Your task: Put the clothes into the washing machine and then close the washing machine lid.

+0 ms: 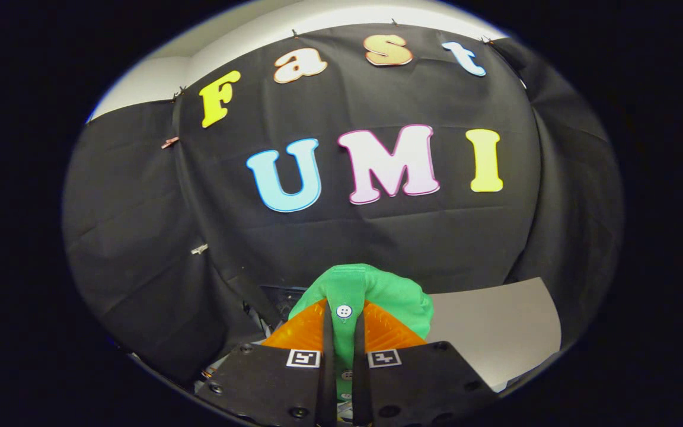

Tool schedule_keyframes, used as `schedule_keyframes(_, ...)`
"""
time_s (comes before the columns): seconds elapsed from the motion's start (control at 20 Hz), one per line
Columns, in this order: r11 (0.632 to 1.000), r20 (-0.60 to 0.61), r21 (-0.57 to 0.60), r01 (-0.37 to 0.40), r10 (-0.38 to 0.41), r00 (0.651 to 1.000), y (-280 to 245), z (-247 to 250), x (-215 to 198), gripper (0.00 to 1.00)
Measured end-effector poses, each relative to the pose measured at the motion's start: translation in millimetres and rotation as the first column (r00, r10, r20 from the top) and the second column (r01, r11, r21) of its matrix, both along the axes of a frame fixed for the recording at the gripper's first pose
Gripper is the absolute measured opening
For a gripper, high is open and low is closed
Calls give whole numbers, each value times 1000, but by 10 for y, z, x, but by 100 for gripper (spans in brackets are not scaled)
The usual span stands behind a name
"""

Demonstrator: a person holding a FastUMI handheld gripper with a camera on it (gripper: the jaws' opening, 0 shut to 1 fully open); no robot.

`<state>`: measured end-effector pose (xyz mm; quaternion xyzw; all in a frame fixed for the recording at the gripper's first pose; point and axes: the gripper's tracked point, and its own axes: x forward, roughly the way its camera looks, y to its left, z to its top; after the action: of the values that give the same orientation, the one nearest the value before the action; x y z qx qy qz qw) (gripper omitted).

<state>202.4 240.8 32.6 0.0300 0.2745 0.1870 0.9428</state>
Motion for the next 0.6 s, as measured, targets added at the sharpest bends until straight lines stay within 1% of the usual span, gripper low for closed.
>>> schedule_keyframes(0.15, 999, -19, 10, -45, 45, 999, 416, -129, -92, 14)
schedule_keyframes(0.3, 997, -45, 9, -81, 81, 996, 778, -382, -176, 15)
schedule_keyframes(0.45, 993, -83, 7, -116, 116, 990, 1106, -735, -253, 15)
schedule_keyframes(0.6, 992, -132, 20, -123, 125, 983, 1338, -1116, -277, 14)
